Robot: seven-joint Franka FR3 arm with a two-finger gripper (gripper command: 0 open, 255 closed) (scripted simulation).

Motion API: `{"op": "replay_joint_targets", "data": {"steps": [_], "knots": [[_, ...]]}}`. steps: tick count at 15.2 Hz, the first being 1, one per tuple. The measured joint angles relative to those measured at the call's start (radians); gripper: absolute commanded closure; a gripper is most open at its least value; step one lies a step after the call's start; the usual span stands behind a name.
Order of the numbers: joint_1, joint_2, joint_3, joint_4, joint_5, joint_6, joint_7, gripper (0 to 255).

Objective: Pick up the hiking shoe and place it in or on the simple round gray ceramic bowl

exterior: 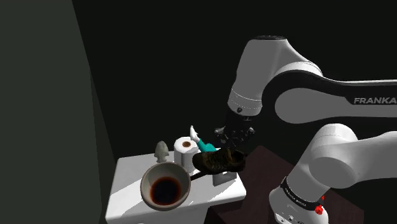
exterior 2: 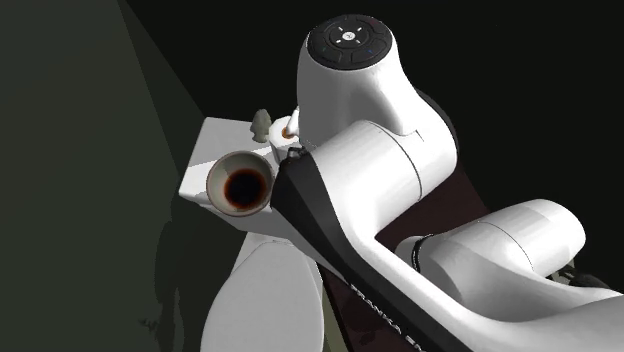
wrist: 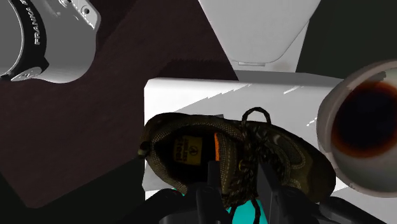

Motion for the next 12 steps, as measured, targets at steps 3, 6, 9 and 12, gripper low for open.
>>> {"op": "replay_joint_targets", "data": {"steps": [3, 6, 9, 12], "knots": [[-0.008, -0.006, -0.018, 0.034, -0.018, -0.040, 0.001, 255], [-0.012, -0.018, -0.038, 0.063, -0.035, -0.081, 0.001, 255], [-0.025, 0.004, -0.041, 0.117, -0.047, -0.109, 0.011, 255], [-0.056, 0.105, 0.015, 0.203, -0.042, -0.079, 0.048, 255]]}}
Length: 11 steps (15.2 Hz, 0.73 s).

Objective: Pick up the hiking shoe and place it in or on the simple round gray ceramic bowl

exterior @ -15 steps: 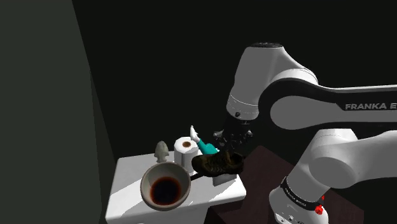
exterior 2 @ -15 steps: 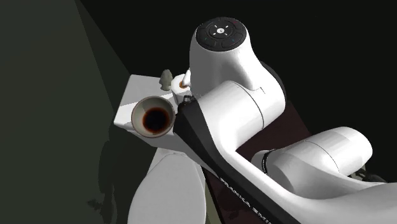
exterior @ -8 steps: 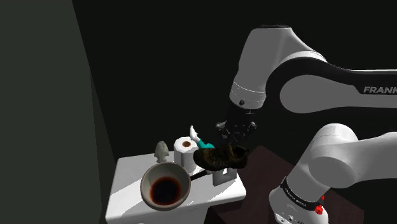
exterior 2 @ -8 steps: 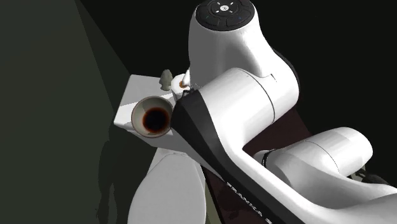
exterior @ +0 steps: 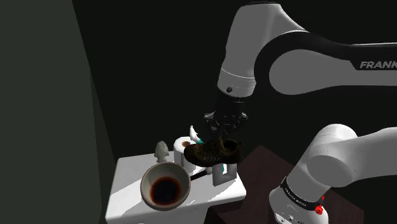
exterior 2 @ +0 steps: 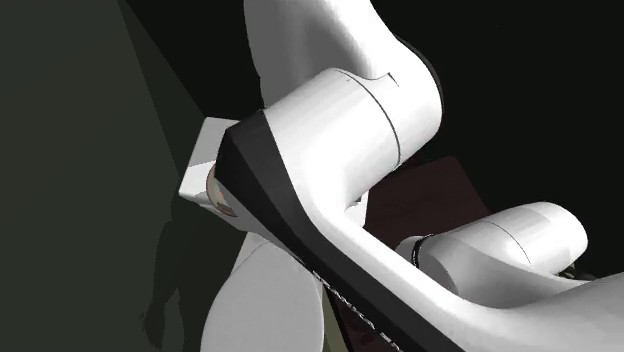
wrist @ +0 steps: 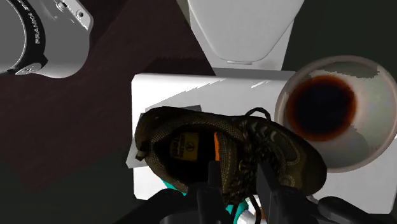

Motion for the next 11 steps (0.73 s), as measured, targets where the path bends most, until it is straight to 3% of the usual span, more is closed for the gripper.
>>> {"op": "replay_joint_targets", "data": {"steps": [6, 11], "knots": [[-0.082, 0.213, 0.131, 0.232, -0.030, 0.016, 0.113, 255], [-0.173, 0.412, 0.263, 0.434, -0.111, 0.027, 0.224, 255]]}}
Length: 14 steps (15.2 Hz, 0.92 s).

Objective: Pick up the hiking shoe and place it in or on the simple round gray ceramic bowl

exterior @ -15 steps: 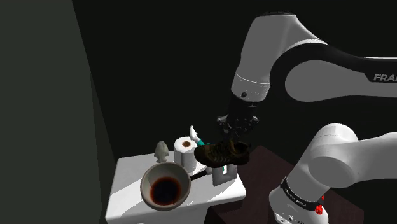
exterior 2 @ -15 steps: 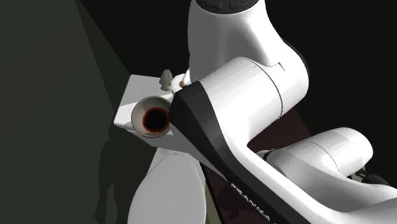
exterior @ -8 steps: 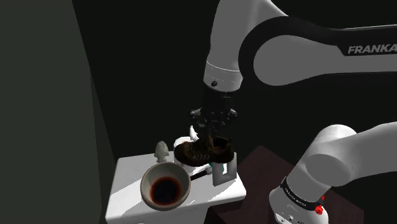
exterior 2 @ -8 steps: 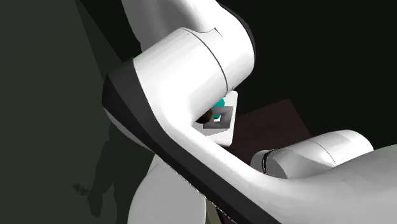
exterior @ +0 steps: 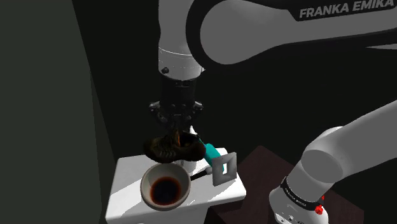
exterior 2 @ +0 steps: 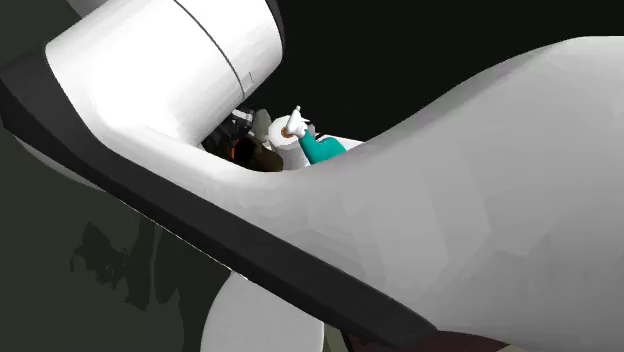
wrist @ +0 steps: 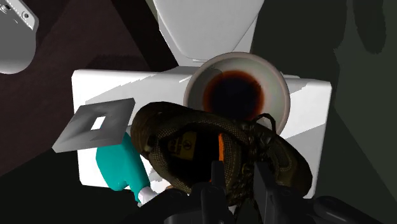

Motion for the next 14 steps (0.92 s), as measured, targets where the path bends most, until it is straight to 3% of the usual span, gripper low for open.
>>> {"op": "replay_joint_targets", "data": {"steps": [14], "knots": [[-0.019, 0.072, 0.082, -0.110, -0.015, 0.179, 0.032, 255]]}}
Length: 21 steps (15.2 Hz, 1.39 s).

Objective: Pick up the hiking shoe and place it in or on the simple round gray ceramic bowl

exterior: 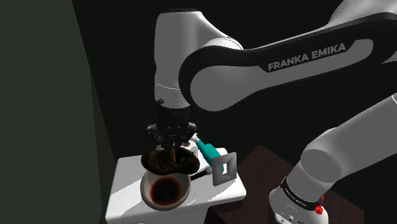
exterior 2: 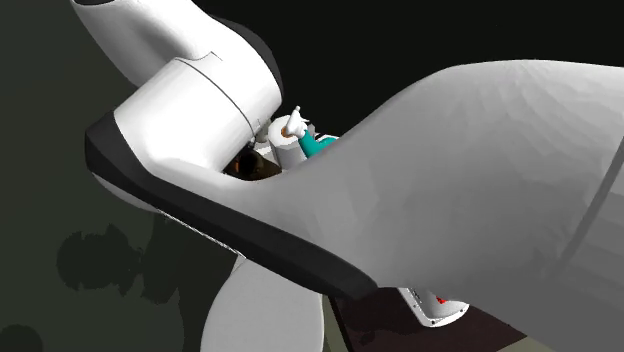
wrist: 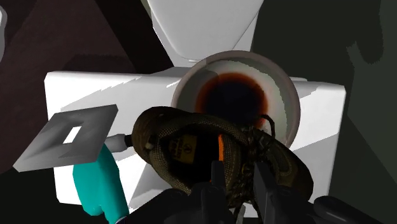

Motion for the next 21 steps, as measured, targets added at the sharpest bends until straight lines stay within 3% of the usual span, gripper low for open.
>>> {"op": "replay_joint_targets", "data": {"steps": [9, 13, 14, 16, 17, 18, 19, 20, 21], "knots": [[-0.018, 0.047, 0.045, -0.066, -0.021, 0.132, 0.019, 255], [-0.021, 0.054, 0.050, -0.061, -0.029, 0.142, 0.027, 255], [-0.021, 0.053, 0.050, -0.059, -0.029, 0.143, 0.027, 0], [-0.037, 0.035, 0.090, -0.063, -0.049, 0.151, 0.078, 0], [-0.077, 0.005, 0.169, -0.052, -0.084, 0.145, 0.220, 0], [-0.148, -0.026, 0.283, -0.024, -0.126, 0.127, 0.423, 0], [-0.258, -0.056, 0.425, 0.026, -0.169, 0.094, 0.630, 0], [-0.339, -0.094, 0.527, 0.062, -0.179, 0.067, 0.772, 0], [-0.381, -0.123, 0.576, 0.074, -0.174, 0.058, 0.837, 0]]}}
